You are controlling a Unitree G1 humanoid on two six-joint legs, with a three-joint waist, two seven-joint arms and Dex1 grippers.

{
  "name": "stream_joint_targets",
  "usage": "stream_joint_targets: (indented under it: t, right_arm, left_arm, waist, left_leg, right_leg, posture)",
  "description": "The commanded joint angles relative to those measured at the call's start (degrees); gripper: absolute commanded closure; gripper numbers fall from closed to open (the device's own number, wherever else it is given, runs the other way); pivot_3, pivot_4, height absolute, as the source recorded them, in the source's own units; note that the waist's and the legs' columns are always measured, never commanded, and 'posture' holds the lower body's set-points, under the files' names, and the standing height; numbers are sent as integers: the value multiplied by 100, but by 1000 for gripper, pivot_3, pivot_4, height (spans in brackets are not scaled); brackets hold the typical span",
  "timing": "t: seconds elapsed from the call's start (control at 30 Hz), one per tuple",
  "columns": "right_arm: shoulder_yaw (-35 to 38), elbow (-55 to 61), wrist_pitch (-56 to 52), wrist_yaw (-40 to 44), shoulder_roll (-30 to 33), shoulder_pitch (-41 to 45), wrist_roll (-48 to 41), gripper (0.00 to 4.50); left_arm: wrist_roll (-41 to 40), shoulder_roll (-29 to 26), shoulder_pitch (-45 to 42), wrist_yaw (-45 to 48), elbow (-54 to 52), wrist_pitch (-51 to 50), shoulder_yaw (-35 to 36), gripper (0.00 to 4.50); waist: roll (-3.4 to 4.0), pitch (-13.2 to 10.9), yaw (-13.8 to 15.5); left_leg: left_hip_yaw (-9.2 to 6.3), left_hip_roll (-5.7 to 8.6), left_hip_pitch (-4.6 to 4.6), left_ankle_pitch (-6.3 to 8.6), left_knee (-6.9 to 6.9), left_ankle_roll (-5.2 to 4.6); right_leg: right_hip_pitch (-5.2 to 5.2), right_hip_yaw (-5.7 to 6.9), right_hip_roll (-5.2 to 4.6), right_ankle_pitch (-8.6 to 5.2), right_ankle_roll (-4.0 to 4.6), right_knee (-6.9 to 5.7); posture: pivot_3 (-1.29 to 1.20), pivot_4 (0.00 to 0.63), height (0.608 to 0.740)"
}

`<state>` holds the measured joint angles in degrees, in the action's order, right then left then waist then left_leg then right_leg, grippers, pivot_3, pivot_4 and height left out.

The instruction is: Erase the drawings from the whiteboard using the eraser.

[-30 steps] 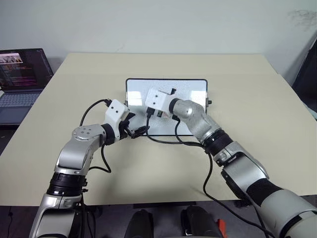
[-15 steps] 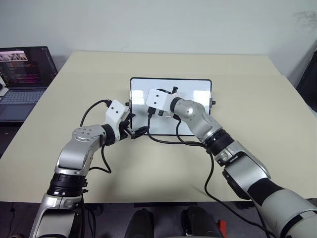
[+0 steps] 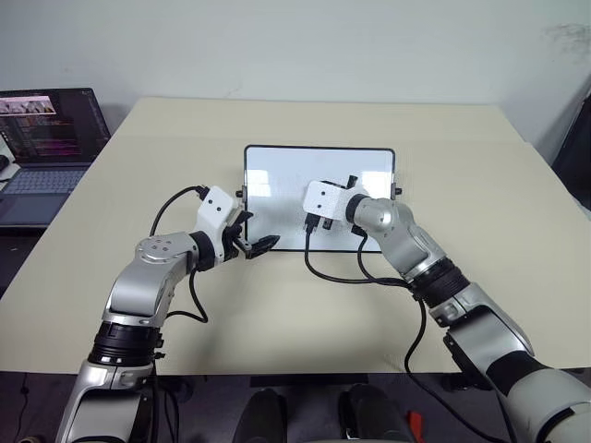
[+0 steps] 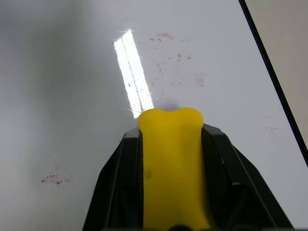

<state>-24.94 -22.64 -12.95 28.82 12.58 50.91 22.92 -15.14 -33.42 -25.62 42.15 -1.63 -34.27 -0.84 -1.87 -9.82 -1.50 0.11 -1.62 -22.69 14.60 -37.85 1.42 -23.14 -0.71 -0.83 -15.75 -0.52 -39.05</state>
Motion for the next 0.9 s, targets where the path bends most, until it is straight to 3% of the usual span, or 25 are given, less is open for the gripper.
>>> stream_joint_targets:
  t: [0.03,0.27,0.47,0.7,0.9]
  right_arm:
    - [499,205,-579,73,-157,-103,-432,3237]
    - [1726,2416,-2122,478,-853,-518,-2270,3245]
    - [1914,4519,-3086,853,-10,-1572,-2958,3245]
    - [1923,5611,-3288,703,1193,-2913,-2900,3245]
    - [1194,5370,-2744,337,1342,-2807,-2352,3245]
  left_arm:
    - [-42,5,-151,48,-101,105,41,0]
    - [-164,-50,-125,99,-152,139,231,0]
    - [-315,-188,109,290,-406,267,385,0]
    - [-430,-212,150,518,-494,287,364,0]
    - [-379,-146,-20,701,-282,403,228,0]
  waist:
    - [0,-1,-8]
    - [5,-21,-13]
    - [5,-23,21]
    - [4,-28,-6]
    - [2,-30,-46]
  left_leg:
    - [1,-1,-2,0,0,0]
    - [-4,-6,-34,8,13,8]
    - [-6,-1,-53,29,16,24]
    - [-3,5,-56,34,12,19]
    - [7,-7,-29,34,13,19]
  right_leg:
    - [-2,-2,0,0,0,0]
    - [-31,3,1,0,3,5]
    - [-38,8,-8,-22,-8,26]
    - [-39,7,-11,-27,-13,27]
    - [-33,-12,20,-30,-19,11]
  posture:
    - [0,150,740]
    - [0,150,740]
    - [0,150,740]
    - [0,150,740]
    - [0,150,740]
